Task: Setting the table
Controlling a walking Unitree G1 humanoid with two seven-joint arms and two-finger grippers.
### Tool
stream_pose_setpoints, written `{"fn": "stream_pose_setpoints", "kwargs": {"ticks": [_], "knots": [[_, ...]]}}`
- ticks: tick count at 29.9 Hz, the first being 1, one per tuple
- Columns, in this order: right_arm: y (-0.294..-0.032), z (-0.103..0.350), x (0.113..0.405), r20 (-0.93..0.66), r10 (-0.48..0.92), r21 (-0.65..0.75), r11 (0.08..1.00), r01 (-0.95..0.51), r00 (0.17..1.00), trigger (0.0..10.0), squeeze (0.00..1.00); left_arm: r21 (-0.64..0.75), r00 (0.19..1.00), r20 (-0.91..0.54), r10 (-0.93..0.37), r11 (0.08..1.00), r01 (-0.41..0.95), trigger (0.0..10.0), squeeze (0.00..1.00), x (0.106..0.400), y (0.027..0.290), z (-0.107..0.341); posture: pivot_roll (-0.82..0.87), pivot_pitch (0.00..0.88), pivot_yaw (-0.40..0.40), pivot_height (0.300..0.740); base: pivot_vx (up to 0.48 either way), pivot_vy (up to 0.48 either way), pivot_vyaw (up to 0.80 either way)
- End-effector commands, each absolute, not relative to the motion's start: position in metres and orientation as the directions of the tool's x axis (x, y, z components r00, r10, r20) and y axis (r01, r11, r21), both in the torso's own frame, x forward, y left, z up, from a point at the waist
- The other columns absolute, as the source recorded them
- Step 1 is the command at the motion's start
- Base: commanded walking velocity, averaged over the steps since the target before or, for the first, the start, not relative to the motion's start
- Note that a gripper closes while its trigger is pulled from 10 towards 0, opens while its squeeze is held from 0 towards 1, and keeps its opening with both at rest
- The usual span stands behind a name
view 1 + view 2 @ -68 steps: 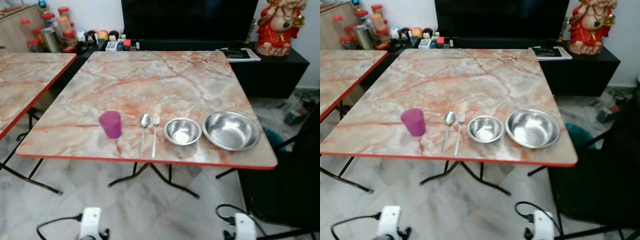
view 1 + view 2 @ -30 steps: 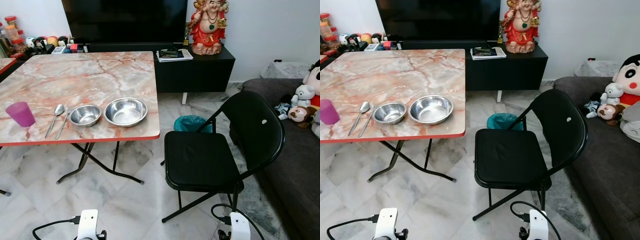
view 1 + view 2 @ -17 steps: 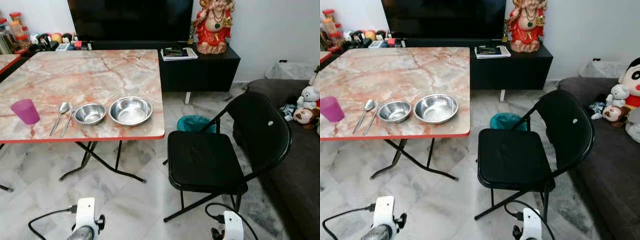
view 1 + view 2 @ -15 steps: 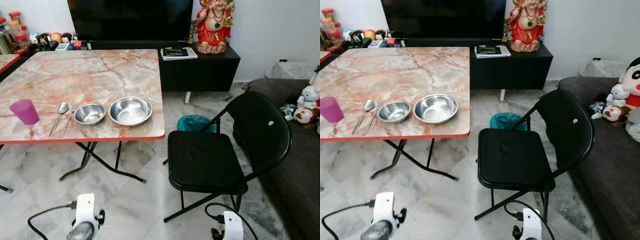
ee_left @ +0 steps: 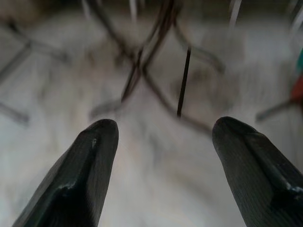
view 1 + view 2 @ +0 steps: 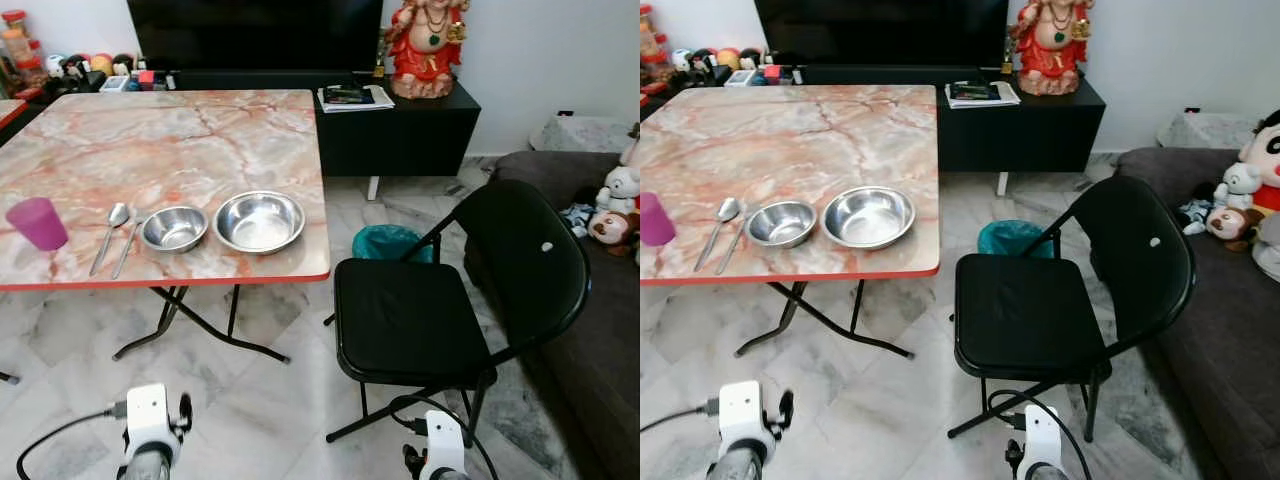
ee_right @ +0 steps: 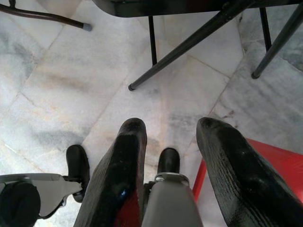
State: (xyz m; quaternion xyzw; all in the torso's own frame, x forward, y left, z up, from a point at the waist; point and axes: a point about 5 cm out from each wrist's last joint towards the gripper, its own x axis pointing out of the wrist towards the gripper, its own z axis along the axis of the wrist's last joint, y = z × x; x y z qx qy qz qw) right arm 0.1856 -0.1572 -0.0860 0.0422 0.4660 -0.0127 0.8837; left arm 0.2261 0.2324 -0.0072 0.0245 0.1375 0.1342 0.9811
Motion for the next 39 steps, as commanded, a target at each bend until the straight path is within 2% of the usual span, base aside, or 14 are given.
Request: {"fn": "stream_pose_setpoints", "kwargs": {"ticks": [1,7,16,18,20,28,34,39], "knots": [[-0.162,-0.086,0.185,-0.825,0.005,0.048,0.997,0.06,0.565,10.0,0.0,0.104,0.963,-0.163,0.214,0.974,-0.199,10.0,0.0,0.239,0.224,0.015,0.03,0.0,-0.033,0.74,0.0,0.0,0.0],[-0.169,-0.087,0.182,-0.828,0.003,0.04,0.998,0.053,0.561,10.0,0.0,0.084,0.985,-0.006,0.175,0.981,-0.174,10.0,0.0,0.261,0.217,0.057,0.03,0.0,-0.037,0.74,0.0,0.0,0.0],[-0.17,-0.086,0.183,-0.825,0.005,0.046,0.997,0.057,0.565,10.0,0.0,-0.003,0.992,0.1,0.08,0.997,-0.08,10.0,0.0,0.298,0.192,0.115,0.03,0.0,-0.035,0.74,0.0,0.0,0.0],[-0.17,-0.086,0.183,-0.825,0.006,0.046,0.997,0.058,0.565,10.0,0.0,-0.004,0.992,0.101,0.077,0.997,-0.077,10.0,0.0,0.299,0.191,0.117,0.03,0.0,-0.035,0.74,0.0,0.0,0.0],[-0.174,-0.085,0.184,-0.818,0.002,0.049,0.997,0.067,0.576,10.0,0.0,-0.014,0.984,0.165,0.067,0.998,-0.066,10.0,0.0,0.314,0.181,0.136,0.03,0.0,-0.033,0.74,0.0,0.0,0.0],[-0.174,-0.083,0.187,-0.794,0.008,0.04,0.998,0.038,0.608,10.0,0.0,-0.009,0.981,0.192,0.031,1.0,-0.03,10.0,0.0,0.33,0.166,0.15,0.02,0.0,-0.033,0.74,0.0,0.0,0.0],[-0.185,-0.093,0.161,-0.82,0.003,0.05,0.997,0.066,0.573,10.0,0.0,0.004,0.977,0.213,0.013,1.0,-0.014,10.0,0.0,0.336,0.159,0.159,0.01,0.0,-0.031,0.74,0.04,0.0,0.38],[-0.192,-0.095,0.154,-0.832,-0.003,0.042,0.997,0.068,0.554,10.0,0.0,0.006,0.976,0.217,0.008,1.0,-0.01,10.0,0.0,0.334,0.158,0.16,0.02,0.0,-0.031,0.74,0.258,0.0,0.0]]}}
